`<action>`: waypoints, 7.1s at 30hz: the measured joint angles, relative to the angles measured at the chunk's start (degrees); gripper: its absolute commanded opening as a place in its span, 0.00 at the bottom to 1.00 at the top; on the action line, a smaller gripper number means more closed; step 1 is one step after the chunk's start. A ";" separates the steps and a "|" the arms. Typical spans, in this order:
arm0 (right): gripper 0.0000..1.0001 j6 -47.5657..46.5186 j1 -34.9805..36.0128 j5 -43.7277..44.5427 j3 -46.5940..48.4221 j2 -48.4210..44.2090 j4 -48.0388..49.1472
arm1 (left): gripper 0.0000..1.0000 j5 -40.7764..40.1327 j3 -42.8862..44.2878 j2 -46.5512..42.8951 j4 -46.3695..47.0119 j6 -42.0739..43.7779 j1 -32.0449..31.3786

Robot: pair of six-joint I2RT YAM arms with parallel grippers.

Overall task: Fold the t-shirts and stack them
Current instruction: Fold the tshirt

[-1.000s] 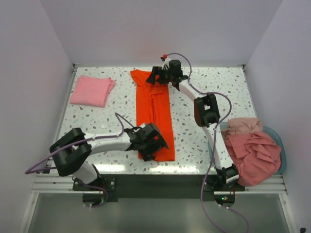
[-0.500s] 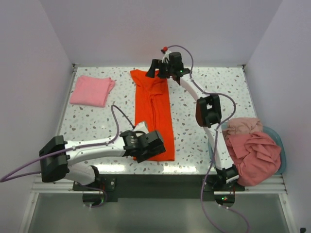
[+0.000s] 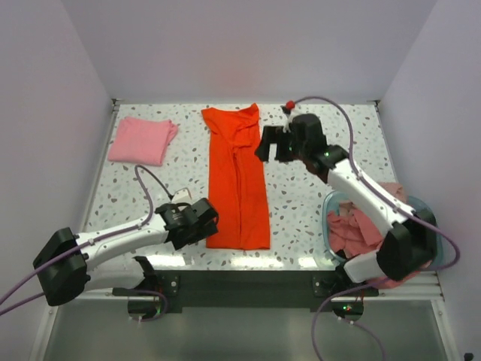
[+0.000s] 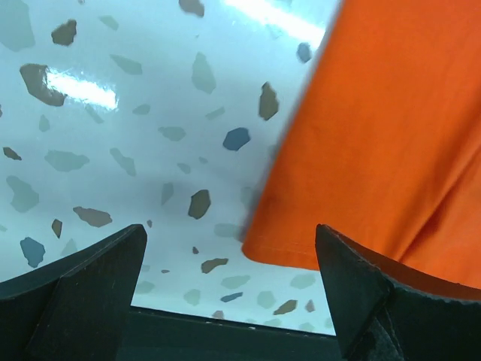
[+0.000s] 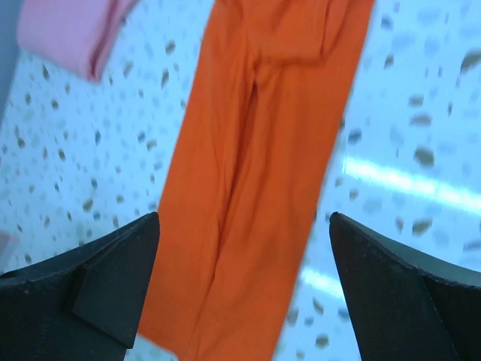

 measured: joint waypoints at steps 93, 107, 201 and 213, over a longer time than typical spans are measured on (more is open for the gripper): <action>0.00 8.57 10.93 21.40 4.28 14.93 -5.42 | 0.00 -1.66 30.45 28.79 13.57 25.05 23.10; 0.02 7.10 6.99 19.67 12.46 26.01 -5.55 | 0.10 1.81 37.59 40.79 17.31 29.11 27.41; 0.00 25.38 9.11 4.79 -30.23 5.05 11.58 | 0.00 25.09 -4.42 15.89 39.82 31.23 27.87; 0.00 24.90 10.08 2.25 -39.89 -27.50 -3.37 | 0.00 27.52 -6.71 -6.93 26.71 31.45 17.42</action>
